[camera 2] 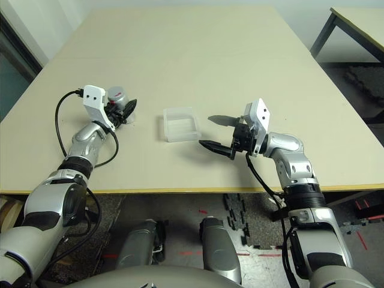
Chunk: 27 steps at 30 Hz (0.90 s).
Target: Pour the medicine from the bottle into the box.
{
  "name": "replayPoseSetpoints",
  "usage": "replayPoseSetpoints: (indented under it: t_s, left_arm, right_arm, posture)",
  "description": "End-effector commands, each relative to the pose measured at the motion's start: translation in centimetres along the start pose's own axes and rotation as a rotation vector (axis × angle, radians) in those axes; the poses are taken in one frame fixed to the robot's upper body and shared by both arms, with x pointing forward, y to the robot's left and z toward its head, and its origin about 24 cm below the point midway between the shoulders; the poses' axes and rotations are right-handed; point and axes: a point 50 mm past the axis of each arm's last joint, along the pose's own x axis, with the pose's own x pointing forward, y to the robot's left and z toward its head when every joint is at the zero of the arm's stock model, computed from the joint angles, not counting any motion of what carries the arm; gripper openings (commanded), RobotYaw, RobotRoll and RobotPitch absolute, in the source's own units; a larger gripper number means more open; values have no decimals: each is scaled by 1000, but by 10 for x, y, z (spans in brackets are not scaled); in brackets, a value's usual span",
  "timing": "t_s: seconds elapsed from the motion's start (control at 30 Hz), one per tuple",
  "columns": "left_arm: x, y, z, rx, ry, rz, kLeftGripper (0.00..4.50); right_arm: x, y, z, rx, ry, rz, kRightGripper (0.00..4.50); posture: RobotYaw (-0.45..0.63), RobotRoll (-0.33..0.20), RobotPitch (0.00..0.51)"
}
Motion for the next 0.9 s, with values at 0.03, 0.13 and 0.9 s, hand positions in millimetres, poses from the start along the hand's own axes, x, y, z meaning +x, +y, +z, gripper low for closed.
replayPoseSetpoints:
  t_s: [0.03, 0.13, 0.9]
  left_arm:
    - [-1, -11, 5, -49, 12, -175, 2670]
    - [-5, -25, 12, -99, 45, -350, 2670]
    - [5, -72, 18, -39, 167, -708, 2670]
  right_arm:
    - [1, -2, 10, 1, -27, 13, 4500]
    - [5, -3, 17, 31, -36, 54, 4500]
    - [58, -20, 70, 87, -11, 193, 4500]
  posture:
    - [-231, 0, 100]
    - [-228, 0, 98]
    - [-235, 0, 75]
